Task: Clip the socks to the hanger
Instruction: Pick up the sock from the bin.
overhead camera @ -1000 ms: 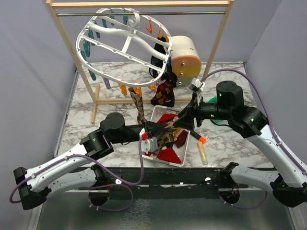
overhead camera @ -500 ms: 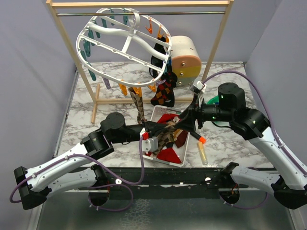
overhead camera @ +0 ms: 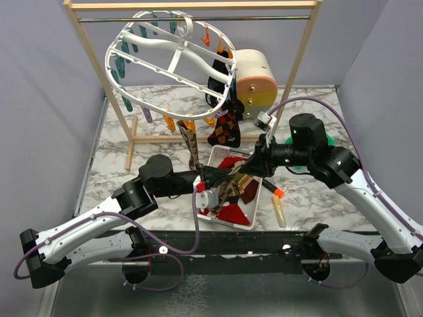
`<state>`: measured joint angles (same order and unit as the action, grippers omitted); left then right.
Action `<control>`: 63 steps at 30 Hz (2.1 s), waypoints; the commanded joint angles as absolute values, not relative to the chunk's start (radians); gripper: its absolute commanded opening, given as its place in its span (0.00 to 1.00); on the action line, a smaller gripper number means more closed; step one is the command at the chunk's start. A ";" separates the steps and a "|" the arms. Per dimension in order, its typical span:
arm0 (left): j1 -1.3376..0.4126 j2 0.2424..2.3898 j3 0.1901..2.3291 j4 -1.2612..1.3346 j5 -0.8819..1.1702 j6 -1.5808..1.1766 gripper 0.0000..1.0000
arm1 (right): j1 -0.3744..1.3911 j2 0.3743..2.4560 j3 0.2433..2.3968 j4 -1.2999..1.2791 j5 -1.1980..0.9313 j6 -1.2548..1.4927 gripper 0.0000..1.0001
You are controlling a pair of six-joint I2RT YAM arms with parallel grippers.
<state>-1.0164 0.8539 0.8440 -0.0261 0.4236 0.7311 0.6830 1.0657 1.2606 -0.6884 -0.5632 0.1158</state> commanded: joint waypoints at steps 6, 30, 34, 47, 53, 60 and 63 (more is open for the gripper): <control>-1.019 0.843 0.825 0.100 0.336 0.671 0.03 | 0.681 1.029 1.200 -0.548 -0.623 0.199 0.01; -1.019 0.821 0.805 0.090 0.334 0.656 0.02 | 0.681 1.007 1.306 -0.583 -0.389 0.193 0.62; -1.019 0.812 0.808 0.084 0.335 0.661 0.02 | 0.681 1.030 1.312 -0.581 -0.384 0.211 0.62; -1.019 0.824 0.823 0.076 0.344 0.676 0.02 | 0.682 1.086 1.340 -0.622 -0.516 0.212 0.61; -1.019 0.849 0.841 0.075 0.347 0.691 0.02 | 0.683 1.112 1.357 -0.659 -0.524 0.208 0.61; -1.019 0.873 0.850 0.091 0.339 0.700 0.02 | 0.681 1.146 1.375 -0.722 -0.511 0.192 0.54; -1.019 0.882 0.853 0.093 0.337 0.698 0.02 | 0.682 1.164 1.361 -0.725 -0.517 0.192 0.42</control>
